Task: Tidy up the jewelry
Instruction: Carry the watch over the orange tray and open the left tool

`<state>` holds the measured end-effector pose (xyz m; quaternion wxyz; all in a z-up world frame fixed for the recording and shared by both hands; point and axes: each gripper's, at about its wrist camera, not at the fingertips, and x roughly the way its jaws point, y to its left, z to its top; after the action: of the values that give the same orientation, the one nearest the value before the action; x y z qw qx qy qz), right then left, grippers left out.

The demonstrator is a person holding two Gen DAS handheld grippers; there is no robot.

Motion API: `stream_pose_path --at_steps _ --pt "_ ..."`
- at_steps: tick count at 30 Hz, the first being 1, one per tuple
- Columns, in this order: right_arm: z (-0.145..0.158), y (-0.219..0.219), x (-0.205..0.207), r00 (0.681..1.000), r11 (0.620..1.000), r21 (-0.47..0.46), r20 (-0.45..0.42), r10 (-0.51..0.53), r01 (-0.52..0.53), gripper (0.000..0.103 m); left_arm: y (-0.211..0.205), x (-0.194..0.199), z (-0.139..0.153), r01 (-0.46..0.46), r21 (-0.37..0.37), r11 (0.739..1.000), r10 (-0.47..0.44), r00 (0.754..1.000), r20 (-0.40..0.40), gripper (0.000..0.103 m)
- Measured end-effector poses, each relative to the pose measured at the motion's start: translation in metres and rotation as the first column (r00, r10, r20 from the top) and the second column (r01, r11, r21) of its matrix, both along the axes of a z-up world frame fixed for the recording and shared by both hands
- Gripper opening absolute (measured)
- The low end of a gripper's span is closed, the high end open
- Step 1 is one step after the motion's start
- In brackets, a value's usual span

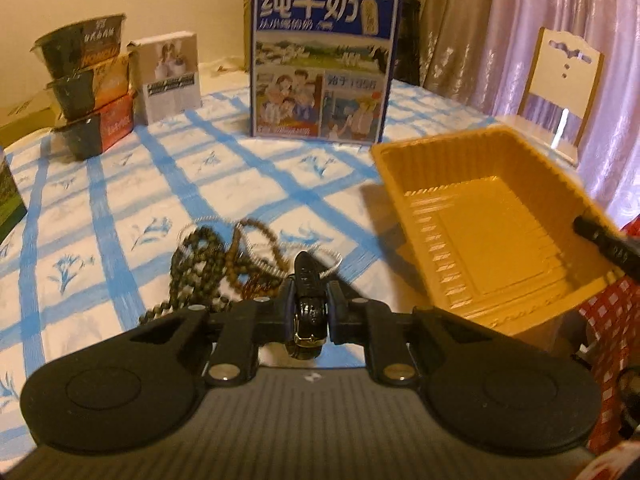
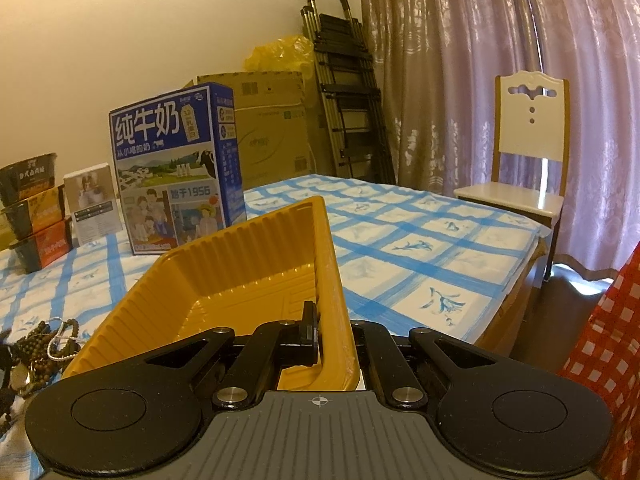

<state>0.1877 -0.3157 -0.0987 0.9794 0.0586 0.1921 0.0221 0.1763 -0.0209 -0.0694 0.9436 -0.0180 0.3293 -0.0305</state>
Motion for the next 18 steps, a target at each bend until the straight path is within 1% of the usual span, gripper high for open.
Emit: stream_pose_path --at_steps 6,11,14,18 --pt "0.000 0.000 0.000 1.000 1.000 -0.003 0.001 0.001 -0.001 0.003 -0.021 0.004 0.025 0.091 -0.052 0.995 -0.086 0.993 0.075 0.014" --pt "0.001 0.004 -0.001 1.000 1.000 -0.015 0.008 0.006 -0.006 0.003 -0.049 0.015 0.031 0.200 -0.085 0.976 -0.191 0.977 0.099 0.014" --pt "0.001 0.004 -0.001 1.000 1.000 -0.015 0.007 0.006 -0.006 0.003 -0.066 0.027 0.024 0.245 -0.087 0.965 -0.239 0.968 0.082 0.014" --pt "0.001 0.004 -0.001 1.000 1.000 -0.013 0.005 0.005 -0.005 0.003 -0.080 0.041 0.006 0.261 -0.083 0.962 -0.259 0.965 0.028 0.014"
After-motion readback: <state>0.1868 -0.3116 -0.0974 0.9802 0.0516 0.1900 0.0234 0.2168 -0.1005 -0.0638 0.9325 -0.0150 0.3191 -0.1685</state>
